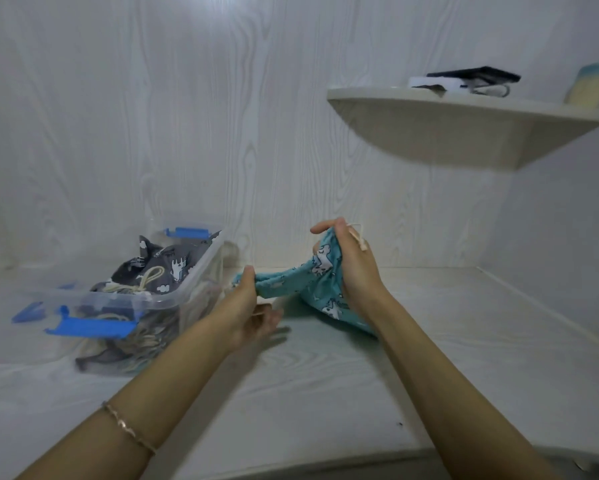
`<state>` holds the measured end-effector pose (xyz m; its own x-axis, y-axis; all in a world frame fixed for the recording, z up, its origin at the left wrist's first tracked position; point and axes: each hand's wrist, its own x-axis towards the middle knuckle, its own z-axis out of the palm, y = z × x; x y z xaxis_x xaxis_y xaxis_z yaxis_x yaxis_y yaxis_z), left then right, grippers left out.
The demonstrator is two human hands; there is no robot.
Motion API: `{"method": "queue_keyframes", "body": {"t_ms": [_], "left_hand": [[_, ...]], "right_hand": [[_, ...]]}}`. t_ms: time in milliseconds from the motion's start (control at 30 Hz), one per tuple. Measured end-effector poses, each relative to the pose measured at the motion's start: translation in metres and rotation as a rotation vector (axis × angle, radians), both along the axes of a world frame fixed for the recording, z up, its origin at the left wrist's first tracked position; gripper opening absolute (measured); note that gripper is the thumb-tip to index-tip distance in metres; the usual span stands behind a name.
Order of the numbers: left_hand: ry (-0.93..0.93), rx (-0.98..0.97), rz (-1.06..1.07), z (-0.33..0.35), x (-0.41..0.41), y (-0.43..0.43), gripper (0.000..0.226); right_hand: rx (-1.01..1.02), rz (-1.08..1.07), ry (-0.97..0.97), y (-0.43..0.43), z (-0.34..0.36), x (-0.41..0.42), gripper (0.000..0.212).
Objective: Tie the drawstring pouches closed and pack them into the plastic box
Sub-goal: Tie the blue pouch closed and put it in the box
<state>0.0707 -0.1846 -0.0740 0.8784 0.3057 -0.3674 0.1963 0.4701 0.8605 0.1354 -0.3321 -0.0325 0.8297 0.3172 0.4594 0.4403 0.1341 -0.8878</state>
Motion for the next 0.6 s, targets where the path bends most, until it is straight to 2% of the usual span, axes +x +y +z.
{"method": "queue_keyframes", "body": {"t_ms": [100,167,333,467,600], "left_hand": [[-0.163,0.149,0.206,0.023,0.002,-0.004,0.034],[-0.256,0.216,0.261,0.039,0.003,-0.003,0.029],[-0.471,0.343,0.36,0.076,-0.004,0.007,0.037],[-0.574,0.127,0.366,0.096,-0.009,0.023,0.039],[-0.673,-0.301,0.31,0.095,-0.011,0.042,0.036]], "right_hand": [[0.049,0.06,-0.001,-0.003,0.015,-0.002,0.046],[0.116,0.102,0.02,-0.005,0.026,-0.001,0.046],[0.302,0.172,0.125,-0.009,0.048,0.003,0.046],[0.609,0.286,0.373,-0.019,0.059,0.012,0.041],[0.86,0.282,0.532,-0.026,0.045,0.03,0.038]]}}
